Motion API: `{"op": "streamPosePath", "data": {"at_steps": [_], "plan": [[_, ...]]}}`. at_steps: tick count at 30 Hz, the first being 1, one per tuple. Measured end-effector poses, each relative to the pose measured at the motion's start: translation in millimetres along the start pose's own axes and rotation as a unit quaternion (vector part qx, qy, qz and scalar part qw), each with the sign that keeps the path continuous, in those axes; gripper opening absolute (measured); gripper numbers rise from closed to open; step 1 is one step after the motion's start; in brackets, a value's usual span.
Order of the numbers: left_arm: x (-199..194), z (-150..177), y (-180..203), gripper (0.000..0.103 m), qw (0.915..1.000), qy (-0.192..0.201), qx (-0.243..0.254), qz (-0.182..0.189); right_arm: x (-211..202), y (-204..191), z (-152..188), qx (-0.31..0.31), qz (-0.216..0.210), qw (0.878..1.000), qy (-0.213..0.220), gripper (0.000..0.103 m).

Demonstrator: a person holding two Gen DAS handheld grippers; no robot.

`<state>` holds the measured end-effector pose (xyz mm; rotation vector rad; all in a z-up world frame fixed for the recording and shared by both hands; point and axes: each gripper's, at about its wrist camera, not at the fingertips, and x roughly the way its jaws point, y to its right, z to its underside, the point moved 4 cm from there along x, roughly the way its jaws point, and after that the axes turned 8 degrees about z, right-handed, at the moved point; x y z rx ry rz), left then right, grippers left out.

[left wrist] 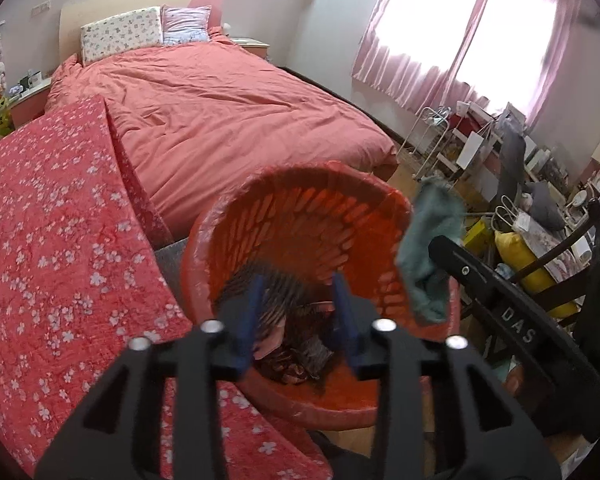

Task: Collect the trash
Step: 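Carry the sock and mesh over the basket and open both tools, then move the left tool to the blue tube and grasp it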

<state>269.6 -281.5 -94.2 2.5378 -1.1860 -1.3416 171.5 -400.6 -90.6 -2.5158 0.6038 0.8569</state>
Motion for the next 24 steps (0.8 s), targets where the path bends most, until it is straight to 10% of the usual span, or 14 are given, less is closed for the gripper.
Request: {"op": "streamPosePath", "data": {"at_steps": [2,24], "plan": [[0.4,2.2,-6.4,0.040,1.0000,-0.003,-0.005,-0.004,0.1,1.0,0.2,0.003,-0.003,1.000,-0.003,0.044],[-107.5,32.1,-124.9,0.071,0.9863,0.051,-0.069,-0.140,-19.5,-34.1,11.2,-0.051,0.030,0.998,0.019,0.058]]}}
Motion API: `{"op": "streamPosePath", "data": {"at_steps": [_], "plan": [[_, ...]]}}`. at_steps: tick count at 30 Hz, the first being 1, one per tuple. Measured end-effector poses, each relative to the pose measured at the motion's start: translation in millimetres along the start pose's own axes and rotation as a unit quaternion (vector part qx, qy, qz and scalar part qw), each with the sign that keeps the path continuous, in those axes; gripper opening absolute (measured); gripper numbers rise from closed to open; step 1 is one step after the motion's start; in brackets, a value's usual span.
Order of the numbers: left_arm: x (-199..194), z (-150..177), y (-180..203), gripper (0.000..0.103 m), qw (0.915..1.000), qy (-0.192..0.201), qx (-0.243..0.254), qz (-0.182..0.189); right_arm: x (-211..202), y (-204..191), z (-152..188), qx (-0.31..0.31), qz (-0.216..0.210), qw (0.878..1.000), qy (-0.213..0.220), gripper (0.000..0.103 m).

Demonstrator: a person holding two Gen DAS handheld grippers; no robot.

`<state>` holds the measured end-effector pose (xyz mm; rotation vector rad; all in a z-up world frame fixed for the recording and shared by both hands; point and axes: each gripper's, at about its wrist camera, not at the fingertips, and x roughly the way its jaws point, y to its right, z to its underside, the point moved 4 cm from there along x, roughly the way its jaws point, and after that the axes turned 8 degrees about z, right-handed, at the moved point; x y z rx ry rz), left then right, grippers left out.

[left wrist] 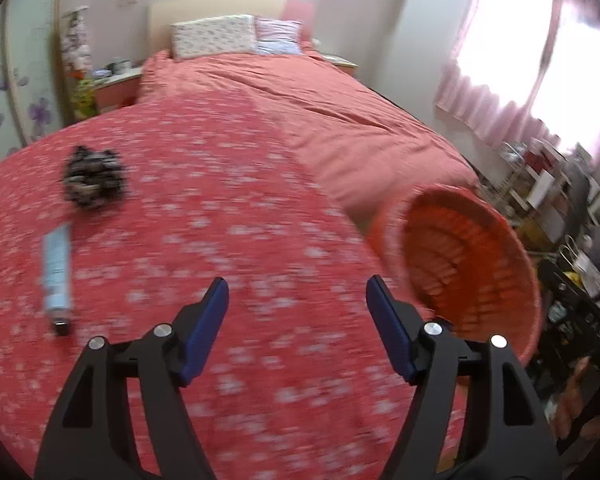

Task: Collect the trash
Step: 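Move the left tool to the blue tube and grasp it, then grasp the black floral scrunchie with the right tool while the left tool holds the tube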

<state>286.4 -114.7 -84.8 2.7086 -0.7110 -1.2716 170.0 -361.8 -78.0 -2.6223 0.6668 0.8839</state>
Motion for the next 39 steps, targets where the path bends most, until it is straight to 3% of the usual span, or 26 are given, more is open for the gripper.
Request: {"op": "streamPosePath", "data": {"at_steps": [7,13,20,24,30,35,39], "plan": [[-38.5,9.9,-76.9,0.074,0.9954,0.023,-0.021,-0.091,-11.5,-26.9,9.5,-0.029,-0.008,1.000,0.008,0.063],[-48.0,20.1,-138.4,0.074,0.9875,0.018,-0.071,-0.140,-16.4,-45.1,18.5,-0.045,-0.011,0.999,0.005,0.063],[-33.2,23.8,-163.1,0.064,0.9851,-0.003,-0.107,-0.135,-18.7,-61.6,25.2,-0.064,-0.011,0.998,0.001,0.063],[-22.1,17.2,-163.2,0.057,0.9824,-0.004,-0.108,-0.152,-20.3,-66.6,27.8,-0.072,-0.008,0.997,0.001,0.063],[-17.3,10.2,-161.6,0.034,0.9797,-0.001,-0.102,-0.173,-19.1,-70.3,30.5,-0.076,-0.006,0.997,-0.002,0.063],[-16.8,9.9,-158.8,0.028,0.9787,-0.001,-0.097,-0.181,-20.5,-78.0,31.9,-0.080,-0.012,0.997,-0.005,0.063],[-27.7,14.0,-173.0,0.028,0.9808,-0.003,-0.104,-0.165,-25.6,-87.3,32.0,-0.087,-0.020,0.996,-0.002,0.063]]}}
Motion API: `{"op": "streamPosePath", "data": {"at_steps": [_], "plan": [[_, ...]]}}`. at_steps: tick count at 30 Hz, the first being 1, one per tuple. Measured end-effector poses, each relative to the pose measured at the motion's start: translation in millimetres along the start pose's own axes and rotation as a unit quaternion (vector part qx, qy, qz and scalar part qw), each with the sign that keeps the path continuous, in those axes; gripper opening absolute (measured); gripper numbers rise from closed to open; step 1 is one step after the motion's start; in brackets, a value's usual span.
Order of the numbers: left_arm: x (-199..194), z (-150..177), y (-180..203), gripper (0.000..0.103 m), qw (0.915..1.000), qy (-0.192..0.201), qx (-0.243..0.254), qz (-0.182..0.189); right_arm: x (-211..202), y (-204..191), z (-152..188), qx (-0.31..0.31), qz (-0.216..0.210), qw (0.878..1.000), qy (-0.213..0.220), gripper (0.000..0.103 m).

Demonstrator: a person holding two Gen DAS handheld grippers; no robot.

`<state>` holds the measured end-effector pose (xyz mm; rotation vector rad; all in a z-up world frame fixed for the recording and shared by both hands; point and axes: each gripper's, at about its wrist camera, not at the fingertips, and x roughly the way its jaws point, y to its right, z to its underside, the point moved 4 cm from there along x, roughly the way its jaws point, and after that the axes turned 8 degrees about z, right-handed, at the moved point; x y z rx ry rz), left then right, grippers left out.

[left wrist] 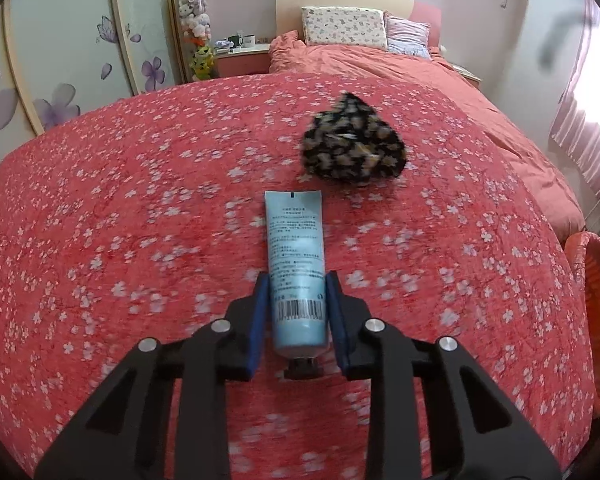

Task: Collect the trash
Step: 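Grasp the black floral scrunchie with the right tool while the left tool holds the tube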

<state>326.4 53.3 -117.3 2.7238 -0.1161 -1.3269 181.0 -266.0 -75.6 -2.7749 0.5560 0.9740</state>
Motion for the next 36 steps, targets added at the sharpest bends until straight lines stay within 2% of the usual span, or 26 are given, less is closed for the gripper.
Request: {"op": "streamPosePath", "data": {"at_steps": [4,8,13,21,27,36], "plan": [[-5.3,-0.8,-40.3,0.028,0.9998,0.006,-0.015,-0.007,-2.4,-11.1,-1.6,-0.007,-0.008,1.000,0.004,0.063],[-12.1,-4.4,-92.9,0.028,0.9986,0.010,-0.043,-0.029,-2.0,-24.5,-2.5,-0.016,-0.017,1.000,0.004,0.063],[-17.9,-5.8,-123.6,0.029,0.9988,0.010,-0.044,-0.019,-0.2,-47.2,-0.8,-0.028,-0.033,0.999,-0.002,0.063],[-19.5,-0.3,-121.1,0.031,0.9992,0.009,-0.026,-0.030,-2.0,-93.3,0.0,-0.062,-0.057,0.996,-0.007,0.063],[-19.9,0.8,-123.2,0.031,0.9990,0.013,-0.040,-0.014,2.9,-133.2,-4.0,-0.084,-0.079,0.993,-0.016,0.063],[-22.4,2.8,-130.4,0.031,0.9989,0.015,-0.044,-0.008,38.7,-211.6,-31.3,-0.073,-0.130,0.988,-0.039,0.063]]}}
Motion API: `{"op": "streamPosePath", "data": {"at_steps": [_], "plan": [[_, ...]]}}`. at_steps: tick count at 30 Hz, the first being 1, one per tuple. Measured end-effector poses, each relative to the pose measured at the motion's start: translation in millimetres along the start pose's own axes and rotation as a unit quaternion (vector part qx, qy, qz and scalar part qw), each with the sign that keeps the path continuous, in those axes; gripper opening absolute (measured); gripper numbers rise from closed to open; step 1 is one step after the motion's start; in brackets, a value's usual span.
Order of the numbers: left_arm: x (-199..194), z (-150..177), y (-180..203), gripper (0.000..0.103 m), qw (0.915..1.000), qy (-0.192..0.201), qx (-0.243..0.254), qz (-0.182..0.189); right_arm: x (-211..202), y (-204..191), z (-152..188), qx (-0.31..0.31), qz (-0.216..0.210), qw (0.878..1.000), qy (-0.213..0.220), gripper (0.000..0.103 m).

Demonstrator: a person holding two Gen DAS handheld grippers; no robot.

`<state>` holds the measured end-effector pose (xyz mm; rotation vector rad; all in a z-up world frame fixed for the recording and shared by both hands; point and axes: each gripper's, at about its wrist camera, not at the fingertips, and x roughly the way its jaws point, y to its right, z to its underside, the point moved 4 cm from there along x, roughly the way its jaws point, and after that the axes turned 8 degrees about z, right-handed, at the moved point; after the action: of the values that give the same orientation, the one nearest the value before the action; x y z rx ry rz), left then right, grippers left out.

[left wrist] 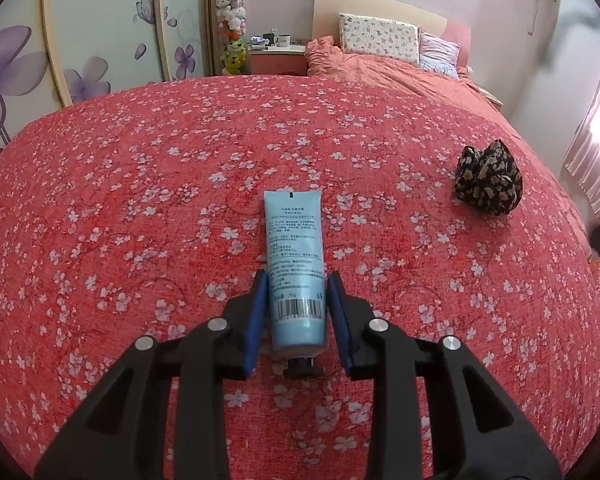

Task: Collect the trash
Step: 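Grasp the black floral scrunchie with the right tool while the left tool holds the tube, then carry the blue tube and black scrunchie toward the orange basket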

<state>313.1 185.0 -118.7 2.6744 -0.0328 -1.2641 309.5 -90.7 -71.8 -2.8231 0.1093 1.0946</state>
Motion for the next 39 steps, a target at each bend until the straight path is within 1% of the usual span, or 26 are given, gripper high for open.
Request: {"op": "streamPosePath", "data": {"at_steps": [6,9,15,17,18,20,21,25,27,29,30,32,35,39], "plan": [[-2.0,0.1,-2.2,0.031,1.0000,0.000,-0.001,0.003,30.7,-48.0,-16.9,-0.026,-0.008,1.000,0.000,0.063],[-2.4,-0.1,-2.2,0.031,1.0000,0.000,-0.002,0.005,45.0,-65.3,-23.8,-0.041,0.001,0.999,0.000,0.063],[-3.7,-0.6,-4.1,0.031,0.9999,0.001,-0.004,0.009,76.8,-72.9,-25.9,-0.038,0.013,0.998,-0.048,0.062],[-3.9,-0.6,-4.2,0.031,1.0000,0.001,-0.004,0.009,82.6,-71.7,-21.6,-0.040,0.017,0.997,-0.061,0.055],[-4.1,-0.6,-4.8,0.031,0.9999,0.001,-0.004,0.009,83.8,-70.6,-19.9,-0.041,0.017,0.997,-0.066,0.054],[-3.9,-0.6,-4.3,0.031,1.0000,0.001,-0.004,0.009,86.0,-67.8,-14.5,-0.041,0.021,0.996,-0.073,0.049],[-4.0,-0.6,-4.2,0.031,1.0000,0.000,-0.004,0.008,86.9,-67.6,-12.2,-0.044,0.025,0.996,-0.076,0.048],[-3.4,-1.1,-4.1,0.032,1.0000,0.000,-0.003,0.007,85.5,-72.3,-7.3,-0.066,0.042,0.995,-0.068,0.047],[-3.4,-1.2,-4.1,0.032,1.0000,0.000,-0.002,0.006,86.0,-75.3,-6.3,-0.076,0.048,0.994,-0.063,0.044],[-3.0,-1.2,-3.0,0.032,1.0000,0.000,-0.002,0.005,84.5,-78.9,-5.2,-0.085,0.045,0.993,-0.062,0.033],[-3.0,-1.2,-3.0,0.032,1.0000,0.000,-0.002,0.005,83.6,-80.8,-4.5,-0.089,0.044,0.993,-0.061,0.031],[-3.0,-1.2,-3.0,0.032,1.0000,0.000,-0.002,0.006,82.3,-84.8,-3.2,-0.098,0.044,0.993,-0.058,0.022],[-2.8,-1.4,-2.8,0.032,1.0000,0.000,-0.004,0.007,79.1,-86.0,-0.5,-0.104,0.046,0.992,-0.057,0.017],[-3.0,-1.3,-3.7,0.032,0.9999,0.001,-0.006,0.011,73.9,-76.4,1.8,-0.097,0.042,0.993,-0.061,0.015]]}}
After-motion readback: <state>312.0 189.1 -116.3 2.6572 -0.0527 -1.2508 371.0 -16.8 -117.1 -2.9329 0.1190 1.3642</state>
